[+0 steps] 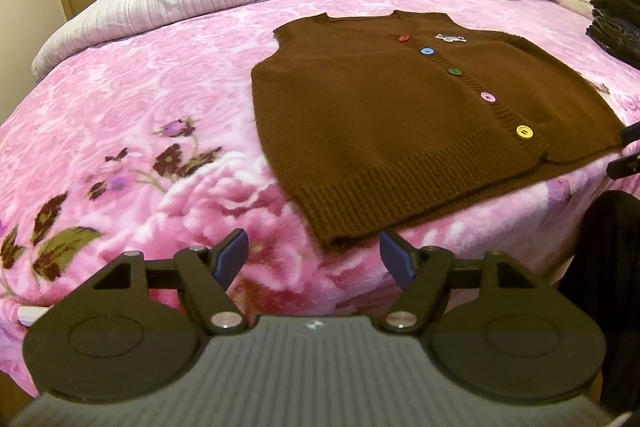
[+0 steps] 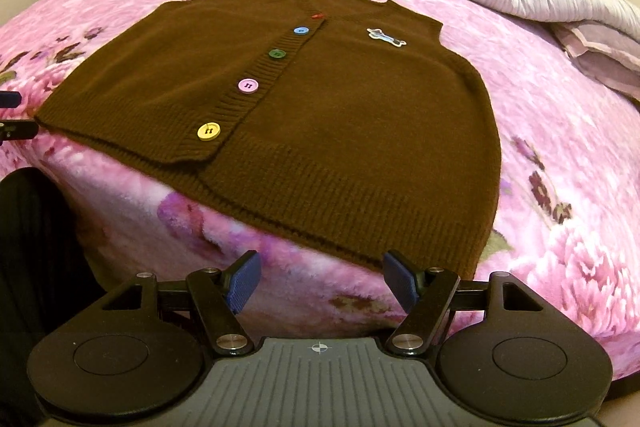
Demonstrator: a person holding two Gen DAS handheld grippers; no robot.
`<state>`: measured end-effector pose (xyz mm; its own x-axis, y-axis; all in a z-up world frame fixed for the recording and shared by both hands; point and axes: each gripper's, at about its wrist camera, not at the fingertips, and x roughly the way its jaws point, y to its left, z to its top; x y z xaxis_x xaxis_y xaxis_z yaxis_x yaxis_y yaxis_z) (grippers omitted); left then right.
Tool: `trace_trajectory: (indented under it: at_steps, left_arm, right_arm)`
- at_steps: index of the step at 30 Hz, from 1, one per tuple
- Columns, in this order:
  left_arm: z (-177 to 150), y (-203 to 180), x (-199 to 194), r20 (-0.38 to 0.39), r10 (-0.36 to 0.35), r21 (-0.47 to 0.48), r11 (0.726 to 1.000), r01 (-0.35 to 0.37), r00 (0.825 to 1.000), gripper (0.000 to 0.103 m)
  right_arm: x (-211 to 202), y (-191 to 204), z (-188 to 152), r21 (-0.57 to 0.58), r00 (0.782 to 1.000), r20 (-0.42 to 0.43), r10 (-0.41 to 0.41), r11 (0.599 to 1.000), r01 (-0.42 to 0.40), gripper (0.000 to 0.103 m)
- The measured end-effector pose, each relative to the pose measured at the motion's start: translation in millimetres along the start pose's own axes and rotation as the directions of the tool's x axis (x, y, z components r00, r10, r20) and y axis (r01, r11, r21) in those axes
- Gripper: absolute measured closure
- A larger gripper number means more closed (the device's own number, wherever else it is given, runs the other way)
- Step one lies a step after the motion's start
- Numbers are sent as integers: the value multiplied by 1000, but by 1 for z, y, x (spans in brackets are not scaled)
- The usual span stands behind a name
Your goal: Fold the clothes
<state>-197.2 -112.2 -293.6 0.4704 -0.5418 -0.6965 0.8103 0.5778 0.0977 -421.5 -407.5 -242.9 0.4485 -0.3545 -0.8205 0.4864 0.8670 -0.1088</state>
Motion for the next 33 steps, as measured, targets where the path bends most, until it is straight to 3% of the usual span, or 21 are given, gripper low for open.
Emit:
trace_trajectory:
  at_steps: [7,11,13,15,18,22,24,26,30,33]
  left_arm:
    - [-1,3,-1,2,3,-2,1000,-3,1000,33]
    - [7,16,-3,18,12,57,998,-13,1000,33]
    - [11,22,-4,26,17,87,996,-19,1000,33]
    - [17,36,-5,41,32,138,990,-37,999,33]
    - [26,56,-7,65,53,216,974,-66,996,33]
    - [41,83,-6,90,68,302,949,-92,994,33]
    - [49,94,-3,97,61,339,936,-91,993,33]
    - [55,101,0,102,50,373,924,-85,993,33]
    - [59,110,12,109,12,418,907,-57,994,31]
    - [58,110,26,110,-24,447,894,-28,994,31]
  right_arm:
    - [-1,-8,-3,40,1000,-2,-2,999,2,32]
    - [-11,8,6,-22,996,74,51,999,-49,32]
    - [-17,28,15,-108,986,125,111,989,-97,32]
    - [-21,55,23,-222,974,164,160,967,-121,32]
    - [-21,104,33,-408,949,205,240,902,-140,32]
    - [-9,164,41,-547,916,223,334,821,-166,34]
    - [0,189,45,-587,901,212,380,786,-193,49]
    - [11,210,50,-617,892,203,405,760,-204,53]
    - [35,243,58,-655,904,208,373,740,-154,65]
    - [52,251,57,-692,920,224,320,718,-82,66]
